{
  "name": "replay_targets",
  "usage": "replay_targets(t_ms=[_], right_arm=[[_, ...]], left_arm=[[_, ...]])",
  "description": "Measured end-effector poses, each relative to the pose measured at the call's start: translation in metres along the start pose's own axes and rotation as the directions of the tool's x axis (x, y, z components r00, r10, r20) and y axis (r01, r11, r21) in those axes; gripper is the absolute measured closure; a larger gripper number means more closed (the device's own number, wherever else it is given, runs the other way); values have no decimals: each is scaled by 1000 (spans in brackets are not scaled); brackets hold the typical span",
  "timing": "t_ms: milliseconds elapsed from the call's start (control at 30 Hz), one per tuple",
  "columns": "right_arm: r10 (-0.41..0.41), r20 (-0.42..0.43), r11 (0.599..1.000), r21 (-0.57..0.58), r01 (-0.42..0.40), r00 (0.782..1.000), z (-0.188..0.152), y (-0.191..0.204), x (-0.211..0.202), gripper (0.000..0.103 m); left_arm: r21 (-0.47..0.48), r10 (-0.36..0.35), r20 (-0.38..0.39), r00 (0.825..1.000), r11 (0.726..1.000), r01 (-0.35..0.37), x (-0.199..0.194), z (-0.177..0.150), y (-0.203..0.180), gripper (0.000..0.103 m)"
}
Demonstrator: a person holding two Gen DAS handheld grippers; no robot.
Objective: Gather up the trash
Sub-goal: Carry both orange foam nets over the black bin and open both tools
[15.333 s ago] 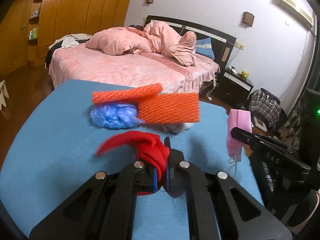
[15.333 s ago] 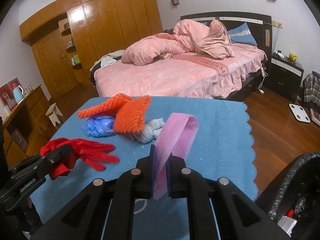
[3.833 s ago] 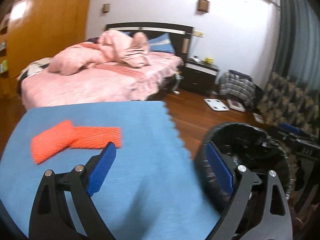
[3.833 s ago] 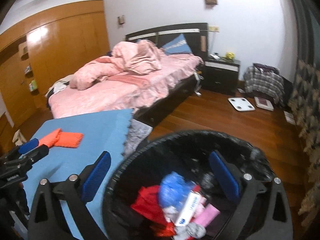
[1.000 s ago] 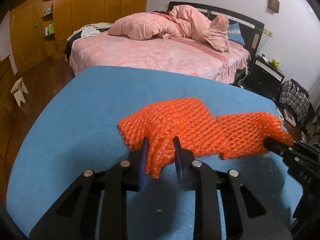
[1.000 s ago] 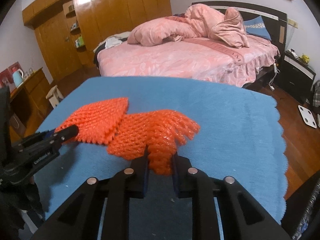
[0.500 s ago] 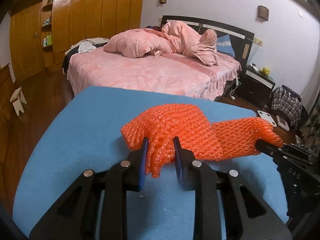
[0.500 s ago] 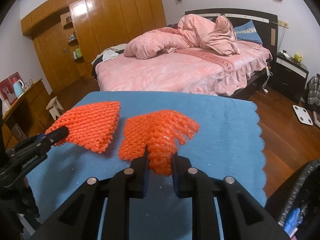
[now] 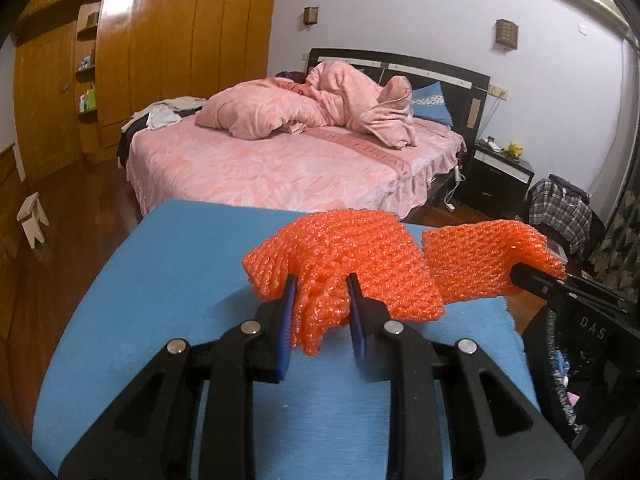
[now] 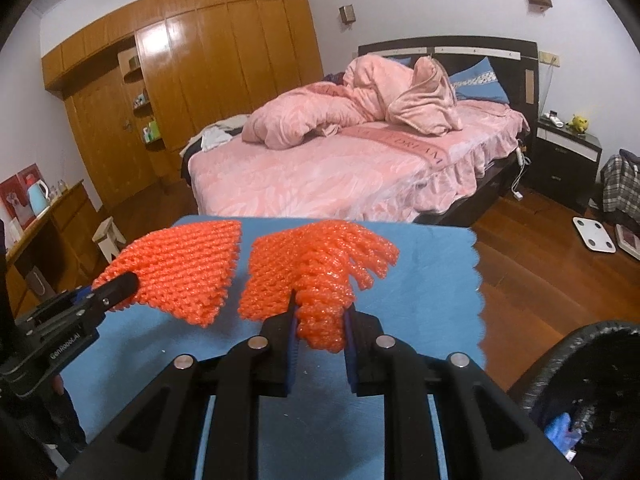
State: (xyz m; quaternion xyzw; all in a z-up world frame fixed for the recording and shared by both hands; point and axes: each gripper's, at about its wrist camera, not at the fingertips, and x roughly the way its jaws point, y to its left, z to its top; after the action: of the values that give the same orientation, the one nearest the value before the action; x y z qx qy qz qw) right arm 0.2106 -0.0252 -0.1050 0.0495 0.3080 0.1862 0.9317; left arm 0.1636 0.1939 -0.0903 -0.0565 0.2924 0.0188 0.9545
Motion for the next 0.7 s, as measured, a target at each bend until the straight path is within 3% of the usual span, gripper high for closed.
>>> replay_targets(t_ms=[700], right_arm=[[-115, 136, 992, 60, 108, 984, -9, -66, -125, 84]], left_arm=[[79, -141, 73, 987, 988, 136, -50, 9, -99, 80]])
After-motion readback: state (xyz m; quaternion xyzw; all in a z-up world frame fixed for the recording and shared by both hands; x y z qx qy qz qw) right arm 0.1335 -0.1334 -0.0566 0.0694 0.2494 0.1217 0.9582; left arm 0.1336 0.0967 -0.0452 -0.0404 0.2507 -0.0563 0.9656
